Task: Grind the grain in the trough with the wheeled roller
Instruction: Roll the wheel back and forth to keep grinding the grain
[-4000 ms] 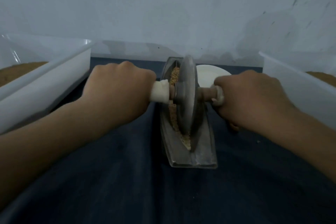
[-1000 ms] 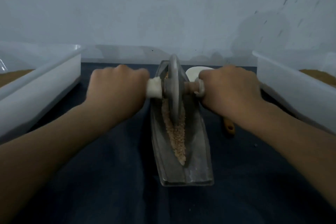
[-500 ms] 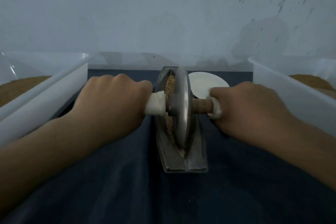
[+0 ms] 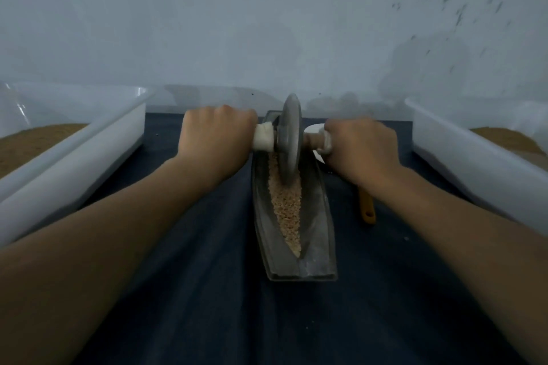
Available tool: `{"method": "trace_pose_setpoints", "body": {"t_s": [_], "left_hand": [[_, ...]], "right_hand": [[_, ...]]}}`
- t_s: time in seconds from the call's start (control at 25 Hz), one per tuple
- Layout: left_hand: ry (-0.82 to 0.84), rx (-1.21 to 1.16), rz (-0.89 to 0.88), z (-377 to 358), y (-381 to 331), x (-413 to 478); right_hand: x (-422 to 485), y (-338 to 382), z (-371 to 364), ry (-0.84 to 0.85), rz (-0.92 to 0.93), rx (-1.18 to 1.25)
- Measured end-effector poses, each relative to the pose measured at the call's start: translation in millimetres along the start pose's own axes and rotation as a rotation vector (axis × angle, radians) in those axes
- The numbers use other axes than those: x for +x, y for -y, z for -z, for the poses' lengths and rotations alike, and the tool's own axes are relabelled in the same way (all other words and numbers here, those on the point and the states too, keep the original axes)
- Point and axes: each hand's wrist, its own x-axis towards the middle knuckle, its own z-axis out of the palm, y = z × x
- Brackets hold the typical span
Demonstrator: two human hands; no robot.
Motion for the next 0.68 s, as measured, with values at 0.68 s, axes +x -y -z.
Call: {"method": "trace_pose_setpoints", "body": {"t_s": [0.68], "left_hand": [[-0.011,-0.093,0.096,-28.8,3.8,-4.3]], "right_hand": [[17.6,5.4,2.2,-0.006,0.032,-0.096]]}}
